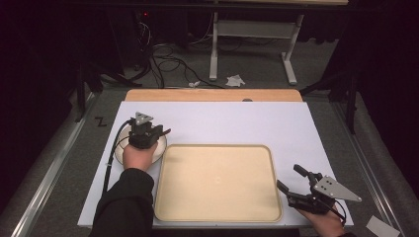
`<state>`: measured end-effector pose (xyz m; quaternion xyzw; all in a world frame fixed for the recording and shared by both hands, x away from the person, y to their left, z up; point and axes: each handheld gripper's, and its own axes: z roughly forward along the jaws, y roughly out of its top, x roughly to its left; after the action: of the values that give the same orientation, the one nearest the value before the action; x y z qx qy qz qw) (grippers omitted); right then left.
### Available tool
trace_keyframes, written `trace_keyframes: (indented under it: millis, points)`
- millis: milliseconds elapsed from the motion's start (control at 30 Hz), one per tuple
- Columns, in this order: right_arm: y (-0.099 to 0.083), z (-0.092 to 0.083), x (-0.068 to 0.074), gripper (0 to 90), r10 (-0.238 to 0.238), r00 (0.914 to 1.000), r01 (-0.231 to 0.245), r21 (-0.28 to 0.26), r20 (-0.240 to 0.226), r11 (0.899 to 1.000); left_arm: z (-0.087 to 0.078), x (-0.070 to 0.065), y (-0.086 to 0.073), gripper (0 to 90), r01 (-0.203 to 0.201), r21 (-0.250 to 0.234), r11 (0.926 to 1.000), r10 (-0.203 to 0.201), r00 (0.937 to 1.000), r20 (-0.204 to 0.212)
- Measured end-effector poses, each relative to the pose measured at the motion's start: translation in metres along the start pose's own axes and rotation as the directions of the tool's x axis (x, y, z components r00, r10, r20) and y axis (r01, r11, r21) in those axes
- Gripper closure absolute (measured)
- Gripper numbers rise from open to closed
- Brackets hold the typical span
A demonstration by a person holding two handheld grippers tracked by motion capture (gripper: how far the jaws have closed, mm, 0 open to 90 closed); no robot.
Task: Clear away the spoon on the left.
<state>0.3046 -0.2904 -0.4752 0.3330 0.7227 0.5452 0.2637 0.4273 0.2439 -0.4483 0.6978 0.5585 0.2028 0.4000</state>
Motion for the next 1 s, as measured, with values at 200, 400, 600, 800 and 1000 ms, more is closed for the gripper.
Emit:
trace_keyframes:
  millis: [200,400,600,800,1000]
  points:
    - [-0.001,0.001,0.000,20.3,0.001,1.0000,-0.001,0.003,-0.004,1.000,0.013,-0.015,0.012,90.0,-0.025,-0.039,0.9989,0.024,0.9993,-0.028]
    - [-0.001,-0.002,0.000,20.3,0.000,1.0000,0.000,-0.002,-0.009,1.000,0.017,-0.025,0.009,90.0,-0.076,-0.046,0.9960,0.074,0.9967,-0.032]
    - [0.001,-0.003,0.002,20.3,-0.011,0.9999,0.011,-0.008,-0.013,1.000,0.004,-0.029,0.003,90.0,-0.072,-0.042,0.9965,0.073,0.9971,0.023]
    - [0.002,-0.003,0.004,20.3,-0.013,0.9998,0.013,-0.006,-0.017,1.000,-0.007,-0.032,-0.007,90.0,-0.087,-0.031,0.9958,0.088,0.9942,0.061]
    - [0.002,-0.002,0.005,20.3,-0.015,0.9997,0.015,-0.003,-0.019,1.000,-0.021,-0.032,-0.018,90.0,-0.088,-0.042,0.9952,0.092,0.9916,0.091]
